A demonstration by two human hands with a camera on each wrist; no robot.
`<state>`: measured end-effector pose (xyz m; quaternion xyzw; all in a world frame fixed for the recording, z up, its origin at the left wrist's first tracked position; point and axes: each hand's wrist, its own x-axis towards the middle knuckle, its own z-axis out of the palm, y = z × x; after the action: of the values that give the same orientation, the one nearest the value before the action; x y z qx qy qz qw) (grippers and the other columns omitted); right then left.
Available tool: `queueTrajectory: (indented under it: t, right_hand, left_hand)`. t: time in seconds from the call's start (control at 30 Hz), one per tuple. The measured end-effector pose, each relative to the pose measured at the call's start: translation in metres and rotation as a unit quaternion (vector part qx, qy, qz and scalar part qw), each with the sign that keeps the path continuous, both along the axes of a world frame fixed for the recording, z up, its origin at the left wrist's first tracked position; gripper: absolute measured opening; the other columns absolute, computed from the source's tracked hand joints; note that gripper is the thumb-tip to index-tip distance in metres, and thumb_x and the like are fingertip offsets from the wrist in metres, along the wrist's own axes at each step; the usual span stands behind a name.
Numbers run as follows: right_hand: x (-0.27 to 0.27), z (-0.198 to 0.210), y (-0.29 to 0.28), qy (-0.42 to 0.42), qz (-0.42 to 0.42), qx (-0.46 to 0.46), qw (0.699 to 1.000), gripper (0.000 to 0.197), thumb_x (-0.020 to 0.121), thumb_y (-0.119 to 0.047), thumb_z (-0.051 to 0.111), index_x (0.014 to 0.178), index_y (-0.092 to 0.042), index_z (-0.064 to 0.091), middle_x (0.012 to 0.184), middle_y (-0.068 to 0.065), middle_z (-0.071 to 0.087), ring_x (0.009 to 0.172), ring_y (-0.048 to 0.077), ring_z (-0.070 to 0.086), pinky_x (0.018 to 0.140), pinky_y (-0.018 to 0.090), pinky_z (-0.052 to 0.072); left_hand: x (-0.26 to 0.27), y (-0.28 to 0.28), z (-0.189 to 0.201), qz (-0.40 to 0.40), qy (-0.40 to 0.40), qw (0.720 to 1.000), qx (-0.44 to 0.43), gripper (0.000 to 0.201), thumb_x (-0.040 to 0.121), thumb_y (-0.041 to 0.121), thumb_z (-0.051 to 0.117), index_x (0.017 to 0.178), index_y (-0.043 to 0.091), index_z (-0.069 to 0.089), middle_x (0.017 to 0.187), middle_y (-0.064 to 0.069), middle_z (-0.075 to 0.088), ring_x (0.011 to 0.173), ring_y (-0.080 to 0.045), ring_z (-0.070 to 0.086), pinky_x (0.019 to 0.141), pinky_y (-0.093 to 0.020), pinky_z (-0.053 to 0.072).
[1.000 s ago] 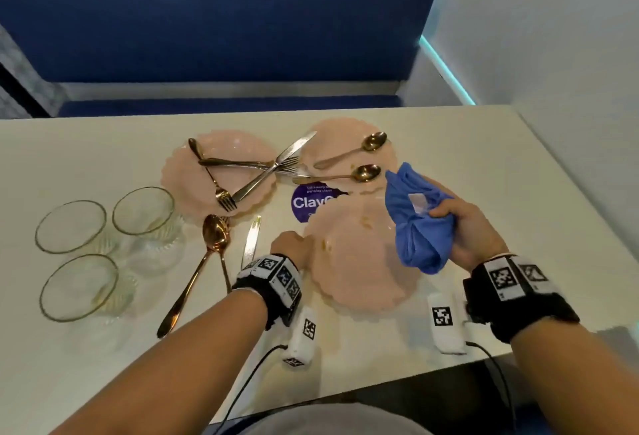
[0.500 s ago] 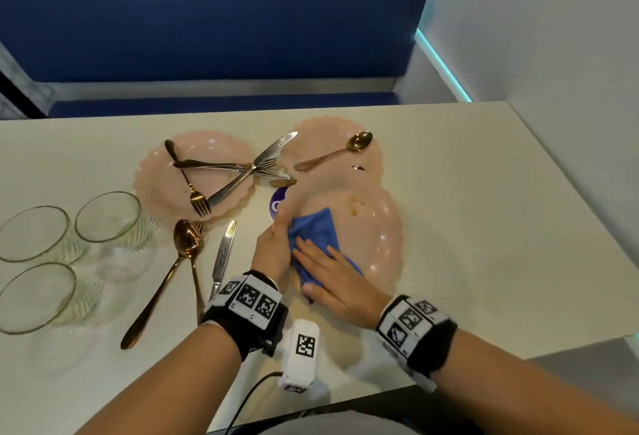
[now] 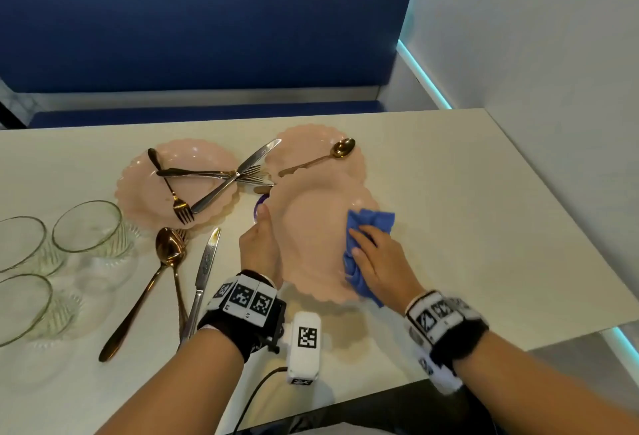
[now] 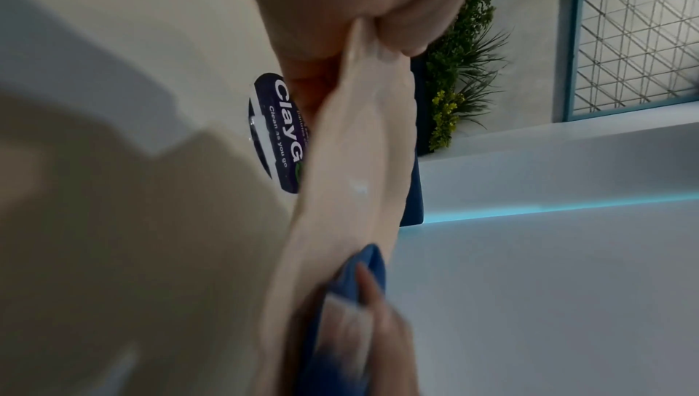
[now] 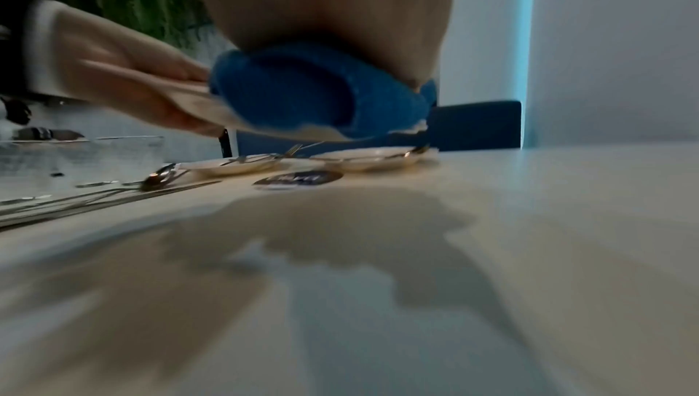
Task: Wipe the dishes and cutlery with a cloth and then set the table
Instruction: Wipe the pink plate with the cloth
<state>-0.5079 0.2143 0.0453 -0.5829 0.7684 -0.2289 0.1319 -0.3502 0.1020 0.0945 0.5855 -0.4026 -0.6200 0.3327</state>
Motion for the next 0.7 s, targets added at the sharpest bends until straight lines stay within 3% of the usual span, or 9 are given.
queueTrajectory:
  t: [0.07,0.13,0.27,0.33,0.43,0.53,0.6,0.67,0.7]
  right_hand:
    - [0.023,-0.005,0.021,-0.046,-0.011,-0.038,0.998,0.055,0.088,-0.033,0.031,0.119,0.003,0.058,0.124,0.019,0.055,0.112,0.023,0.051,0.107,0.021,0.033]
    - [0.051,-0.002,0.028,-0.072,0.033,-0.087,0.993,0.045,0.091,-0.024,0.037,0.116,0.006,0.059,0.121,0.021,0.056,0.112,0.016,0.044,0.107,0.009,0.022]
    - [0.070,0.011,-0.007,-0.064,0.153,-0.110,0.980,0.048,0.099,-0.026,0.030,0.129,0.006,0.048,0.135,0.022,0.049,0.126,0.024,0.040,0.114,0.023,0.022]
    - [0.058,0.020,-0.026,0.001,0.161,-0.080,0.984,0.049,0.097,-0.026,0.030,0.140,-0.003,0.038,0.148,0.016,0.037,0.138,0.024,0.032,0.116,0.037,0.019]
    - [0.029,0.022,-0.033,0.086,0.108,-0.028,0.990,0.056,0.094,-0.037,0.026,0.146,-0.017,0.024,0.156,0.006,0.021,0.143,0.014,0.011,0.114,0.037,-0.001]
    - [0.003,0.020,-0.026,0.160,0.045,-0.059,0.984,0.053,0.092,-0.037,0.033,0.138,-0.012,0.042,0.145,0.012,0.042,0.136,0.025,0.035,0.112,0.045,0.025]
    - [-0.019,0.008,-0.018,0.185,-0.039,-0.098,0.977,0.046,0.092,-0.030,0.038,0.132,-0.011,0.051,0.139,0.012,0.049,0.128,0.027,0.048,0.103,0.042,0.041]
    - [-0.033,-0.002,-0.005,0.121,-0.114,-0.117,0.979,0.039,0.094,-0.023,0.045,0.133,-0.024,0.048,0.143,0.004,0.043,0.127,0.022,0.048,0.104,0.032,0.040]
    - [-0.038,-0.009,0.004,0.085,-0.126,-0.082,0.985,0.038,0.095,-0.023,0.045,0.133,-0.027,0.047,0.143,0.002,0.042,0.127,0.023,0.047,0.106,0.025,0.037]
  left_hand:
    - [-0.003,-0.003,0.003,-0.014,-0.005,1.000,-0.008,0.053,0.096,0.048,0.034,0.116,0.006,0.059,0.091,-0.005,0.058,0.070,-0.015,0.051,0.054,-0.022,0.037]
    - [-0.006,-0.005,0.005,-0.022,-0.012,0.999,-0.027,0.055,0.096,0.049,0.034,0.112,0.004,0.061,0.094,-0.008,0.059,0.079,-0.021,0.053,0.066,-0.025,0.039]
    - [-0.016,0.003,0.006,-0.053,0.003,0.997,-0.050,0.049,0.097,0.045,0.032,0.102,0.008,0.063,0.099,-0.011,0.065,0.088,-0.021,0.059,0.081,-0.029,0.045]
    - [-0.019,0.006,0.009,-0.069,0.019,0.996,-0.057,0.043,0.098,0.044,0.031,0.086,0.015,0.061,0.084,-0.004,0.064,0.081,-0.018,0.060,0.076,-0.027,0.047]
    - [-0.027,0.008,0.010,-0.111,0.030,0.991,-0.066,0.040,0.098,0.042,0.033,0.074,0.021,0.056,0.074,0.003,0.059,0.078,-0.016,0.057,0.067,-0.023,0.045]
    - [-0.034,0.013,0.011,-0.133,0.055,0.988,-0.054,0.039,0.096,0.044,0.036,0.076,0.016,0.054,0.080,-0.006,0.058,0.079,-0.017,0.055,0.064,-0.020,0.046]
    - [-0.038,0.015,0.013,-0.132,0.049,0.989,-0.037,0.035,0.095,0.045,0.036,0.081,0.018,0.052,0.083,-0.007,0.057,0.079,-0.017,0.055,0.063,-0.014,0.046]
    - [-0.043,0.019,0.013,-0.126,0.016,0.991,-0.043,0.033,0.097,0.043,0.034,0.074,0.023,0.047,0.075,0.003,0.051,0.071,-0.009,0.050,0.050,-0.002,0.041]
    - [-0.045,0.022,0.010,-0.122,0.015,0.992,-0.032,0.035,0.096,0.044,0.035,0.071,0.023,0.047,0.074,0.004,0.050,0.072,-0.012,0.051,0.052,-0.007,0.043]
